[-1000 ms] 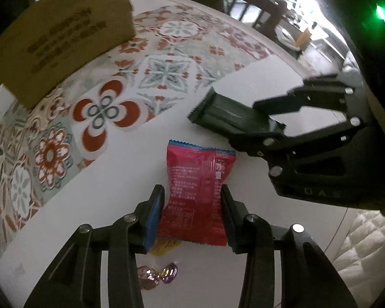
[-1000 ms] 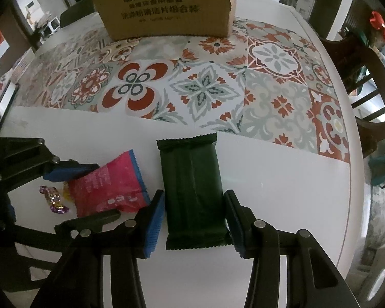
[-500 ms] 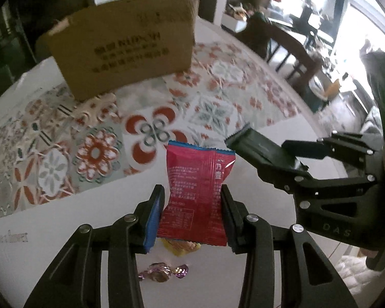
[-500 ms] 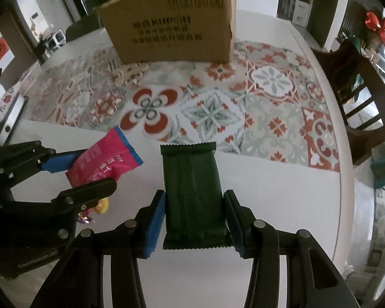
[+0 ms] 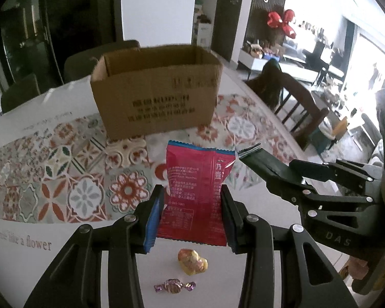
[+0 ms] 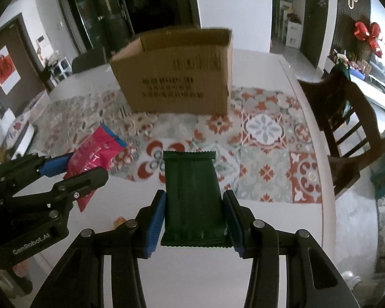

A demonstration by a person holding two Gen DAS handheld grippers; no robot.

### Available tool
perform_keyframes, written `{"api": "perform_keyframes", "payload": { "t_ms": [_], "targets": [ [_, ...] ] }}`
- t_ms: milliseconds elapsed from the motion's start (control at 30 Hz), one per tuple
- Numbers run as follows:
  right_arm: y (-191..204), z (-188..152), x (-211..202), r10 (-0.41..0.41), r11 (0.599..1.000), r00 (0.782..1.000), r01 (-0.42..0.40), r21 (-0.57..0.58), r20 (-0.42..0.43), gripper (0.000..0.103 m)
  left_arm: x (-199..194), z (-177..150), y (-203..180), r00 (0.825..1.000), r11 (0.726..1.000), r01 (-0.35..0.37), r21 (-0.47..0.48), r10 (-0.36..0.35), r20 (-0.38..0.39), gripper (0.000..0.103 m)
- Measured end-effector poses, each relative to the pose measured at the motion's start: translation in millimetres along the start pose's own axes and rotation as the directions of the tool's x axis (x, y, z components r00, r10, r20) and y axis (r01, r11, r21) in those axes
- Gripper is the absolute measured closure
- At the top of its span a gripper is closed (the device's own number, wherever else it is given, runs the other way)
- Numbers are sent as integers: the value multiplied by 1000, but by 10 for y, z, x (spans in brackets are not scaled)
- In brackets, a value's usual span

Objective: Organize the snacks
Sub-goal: 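Carry the red pack and dark green pack over the cardboard box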

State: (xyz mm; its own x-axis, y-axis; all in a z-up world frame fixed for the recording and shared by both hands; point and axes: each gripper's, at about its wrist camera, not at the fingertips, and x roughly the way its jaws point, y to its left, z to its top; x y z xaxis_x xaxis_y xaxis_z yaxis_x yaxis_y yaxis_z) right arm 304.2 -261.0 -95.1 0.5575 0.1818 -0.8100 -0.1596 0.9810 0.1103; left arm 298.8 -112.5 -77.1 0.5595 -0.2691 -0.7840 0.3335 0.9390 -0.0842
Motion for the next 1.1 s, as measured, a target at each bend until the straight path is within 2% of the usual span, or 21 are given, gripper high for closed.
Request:
{"api": "perform_keyframes", "payload": {
  "t_ms": [333,567,867,1100],
  "targets": [
    [30,313,-272,8,1000,992,-9,8,124,57,-208,325,79,997,999,-4,-40,8,82,61],
    [46,587,-317,13,1000,982,-15,8,190,57,-247,612,195,991,997,-35,-66,43,124,61],
    [67,984,-279,33,999,969,-36,7,243,57,-245,988,344,981,994,-74,-81,87,172,61],
    [49,1362,-83,49,999,968,-52,7,246,57,-94,1347,535,977,990,-98,-104,116,179,61]
  ]
}}
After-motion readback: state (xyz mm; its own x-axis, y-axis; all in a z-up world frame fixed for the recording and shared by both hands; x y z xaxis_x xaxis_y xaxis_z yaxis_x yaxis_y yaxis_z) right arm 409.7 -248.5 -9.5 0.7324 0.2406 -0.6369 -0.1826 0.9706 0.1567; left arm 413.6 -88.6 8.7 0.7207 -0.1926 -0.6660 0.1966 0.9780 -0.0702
